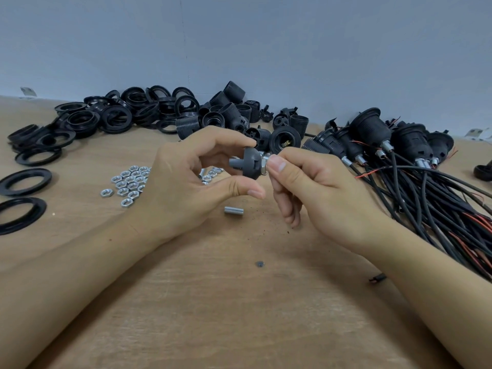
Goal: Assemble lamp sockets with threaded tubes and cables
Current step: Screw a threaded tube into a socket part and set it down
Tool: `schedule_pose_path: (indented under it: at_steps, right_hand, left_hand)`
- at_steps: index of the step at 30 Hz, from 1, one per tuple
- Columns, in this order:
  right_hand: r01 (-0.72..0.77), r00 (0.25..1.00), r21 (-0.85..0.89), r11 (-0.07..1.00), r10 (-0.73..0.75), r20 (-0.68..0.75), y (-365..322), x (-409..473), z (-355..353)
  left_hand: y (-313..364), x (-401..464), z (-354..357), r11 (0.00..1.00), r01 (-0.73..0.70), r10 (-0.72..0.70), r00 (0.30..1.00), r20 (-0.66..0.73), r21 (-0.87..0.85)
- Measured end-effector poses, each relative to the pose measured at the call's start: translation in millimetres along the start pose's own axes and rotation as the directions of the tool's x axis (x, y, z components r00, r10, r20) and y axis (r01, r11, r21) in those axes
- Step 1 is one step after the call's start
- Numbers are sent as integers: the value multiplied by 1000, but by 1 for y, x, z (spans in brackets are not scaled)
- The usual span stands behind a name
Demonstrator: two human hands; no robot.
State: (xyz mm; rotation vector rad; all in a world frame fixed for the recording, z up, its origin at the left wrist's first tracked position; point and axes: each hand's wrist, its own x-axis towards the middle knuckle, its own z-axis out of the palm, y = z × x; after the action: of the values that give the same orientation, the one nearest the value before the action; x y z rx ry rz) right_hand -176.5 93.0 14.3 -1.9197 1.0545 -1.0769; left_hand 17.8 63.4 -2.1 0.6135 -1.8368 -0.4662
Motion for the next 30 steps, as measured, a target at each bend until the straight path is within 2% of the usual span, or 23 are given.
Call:
schedule_pose_path:
  at_steps: [6, 14, 16, 18, 19, 20, 22, 23, 25, 26, 27, 28, 30]
  right_hand:
    - [-66, 998, 33, 997, 65, 11, 0, 3, -3]
    - [-115, 993, -18, 993, 114, -35, -1, 4, -4]
    - [-145, 989, -46, 988, 143, -32, -4, 5, -4]
    - [-193, 977, -181, 964, 172, -125, -9, 6, -13]
    - [-227, 961, -339, 913, 154, -228, -11, 7, -21]
    - [-286, 930, -504, 815, 109, -351, -13, 8, -33]
    - [-462, 833, -636, 618, 55, -551, -22, 6, -59]
    - [-551, 801, -641, 534, 124, -586, -25, 6, -72]
    - [-685, 725, -642, 344, 412, -552, -22, 2, -93]
    - [-730, 652, -631, 262, 546, -527, -18, 1, -100]
    - [-720, 616, -673, 167, 600, -510, -9, -1, -110]
    - [-740, 593, -657, 146, 602, -534, -5, -5, -114]
    - [-754, 594, -643, 136, 559, -579, 5, -9, -125]
  left_hand:
    - [-1, 0, 0, 998, -14, 14, 1000, -2, 56]
    - [-2, 0, 1, 991, -80, 76, 996, 46, 109]
    - [-2, -1, 1, 987, -99, 93, 994, 50, 125]
    - [-4, -1, 1, 987, -98, 92, 994, 53, 125]
    - [-5, -2, 1, 989, -85, 80, 996, 47, 119]
    - [-6, -2, 0, 992, -64, 60, 998, 35, 109]
    - [-7, -1, -1, 997, -10, 9, 1000, 15, 75]
    - [-8, -1, -2, 998, 7, -7, 1000, 8, 64]
    - [-8, -1, -1, 998, 12, -13, 1000, 13, 60]
    - [-8, -1, -1, 998, 10, -11, 1000, 25, 58]
    - [-9, -1, 0, 998, 7, -9, 999, 39, 58]
    - [-9, -1, 1, 998, 5, -8, 999, 49, 60]
    - [-9, -1, 1, 997, 3, -8, 998, 56, 71]
